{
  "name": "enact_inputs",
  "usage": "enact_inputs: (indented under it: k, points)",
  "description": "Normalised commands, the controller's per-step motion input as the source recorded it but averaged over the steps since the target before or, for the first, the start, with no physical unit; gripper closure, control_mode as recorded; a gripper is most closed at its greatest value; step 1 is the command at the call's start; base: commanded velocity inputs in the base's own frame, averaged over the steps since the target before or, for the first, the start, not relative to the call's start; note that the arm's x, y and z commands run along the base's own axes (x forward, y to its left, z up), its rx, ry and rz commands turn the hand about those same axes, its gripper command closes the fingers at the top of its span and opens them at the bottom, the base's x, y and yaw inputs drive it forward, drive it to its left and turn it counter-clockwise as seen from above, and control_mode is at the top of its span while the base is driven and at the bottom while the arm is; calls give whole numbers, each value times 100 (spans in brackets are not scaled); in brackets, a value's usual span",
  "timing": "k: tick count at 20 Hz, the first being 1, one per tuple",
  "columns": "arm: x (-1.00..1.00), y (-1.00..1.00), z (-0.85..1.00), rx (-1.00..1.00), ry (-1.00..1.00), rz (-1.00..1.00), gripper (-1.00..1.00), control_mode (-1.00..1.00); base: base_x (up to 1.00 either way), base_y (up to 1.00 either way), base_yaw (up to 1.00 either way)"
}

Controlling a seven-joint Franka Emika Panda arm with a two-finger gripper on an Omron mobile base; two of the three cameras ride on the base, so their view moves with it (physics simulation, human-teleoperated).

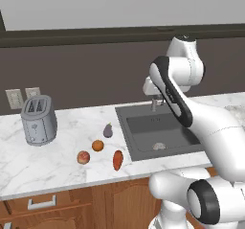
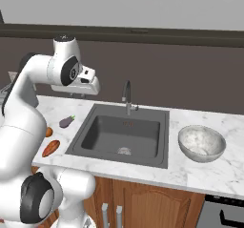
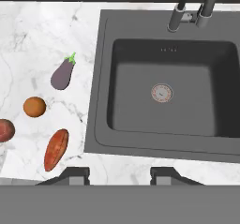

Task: There is a mixed pile of frozen fruits and vegetables on the counter. Locate all the frozen vegetables and place the items in a bowl on the counter. Take all the frozen fruits and defrost them in a running sink.

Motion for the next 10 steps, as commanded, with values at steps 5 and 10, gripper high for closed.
enact_inputs:
  k: [5, 10]
  points:
    - [9, 16, -1, -2, 0, -3, -100, -100, 0, 0, 0]
    - [30, 37, -9, -2, 2, -7, -100, -100, 0, 0, 0]
